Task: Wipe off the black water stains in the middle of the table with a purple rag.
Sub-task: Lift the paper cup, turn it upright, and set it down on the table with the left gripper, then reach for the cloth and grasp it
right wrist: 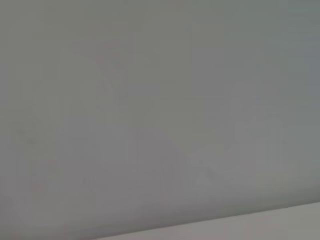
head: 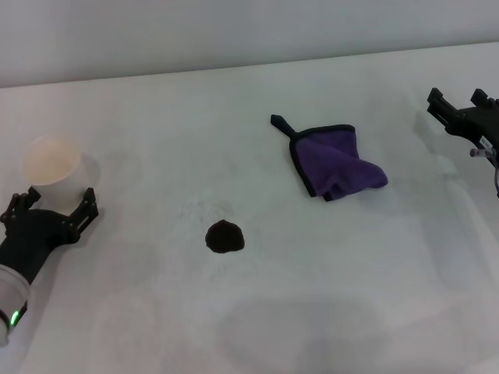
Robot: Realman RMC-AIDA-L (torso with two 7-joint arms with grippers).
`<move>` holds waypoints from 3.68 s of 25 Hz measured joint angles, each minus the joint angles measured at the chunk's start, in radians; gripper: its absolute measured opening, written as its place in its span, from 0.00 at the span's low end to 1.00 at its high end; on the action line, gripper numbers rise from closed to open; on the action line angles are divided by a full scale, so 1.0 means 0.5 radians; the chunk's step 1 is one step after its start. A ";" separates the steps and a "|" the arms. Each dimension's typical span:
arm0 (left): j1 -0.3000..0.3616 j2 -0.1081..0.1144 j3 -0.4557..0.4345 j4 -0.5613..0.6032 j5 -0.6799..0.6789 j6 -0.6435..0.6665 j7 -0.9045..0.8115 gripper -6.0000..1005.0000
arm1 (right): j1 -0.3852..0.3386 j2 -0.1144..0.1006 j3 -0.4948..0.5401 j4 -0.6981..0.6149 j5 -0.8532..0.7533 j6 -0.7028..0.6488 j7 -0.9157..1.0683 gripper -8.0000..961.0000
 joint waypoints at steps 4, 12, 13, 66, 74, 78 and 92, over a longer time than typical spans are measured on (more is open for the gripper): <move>0.053 0.000 0.000 0.024 -0.003 0.056 -0.024 0.89 | 0.000 0.000 -0.001 0.015 0.000 0.011 0.000 0.91; 0.241 0.001 -0.009 0.087 -0.099 0.288 -0.035 0.89 | -0.002 -0.023 -0.244 -0.061 -0.038 0.064 0.390 0.91; 0.267 0.002 -0.010 0.091 -0.120 0.325 -0.035 0.89 | -0.011 -0.030 -0.342 -0.128 -0.076 0.064 0.488 0.91; -0.042 0.021 -0.033 -0.243 -0.540 0.484 -0.475 0.89 | 0.548 -0.034 -1.438 -1.752 -3.870 0.250 4.034 0.86; -0.103 0.017 -0.037 -0.238 -0.546 0.482 -0.476 0.89 | 0.559 -0.022 -1.447 -1.680 -3.927 0.232 4.036 0.74; -0.113 0.018 -0.037 -0.242 -0.546 0.480 -0.477 0.89 | 0.557 -0.014 -1.451 -1.679 -3.913 0.227 4.036 0.63; -0.087 0.022 -0.037 -0.256 -0.546 0.476 -0.477 0.89 | 0.566 -0.018 -1.443 -1.654 -3.893 0.246 4.092 0.34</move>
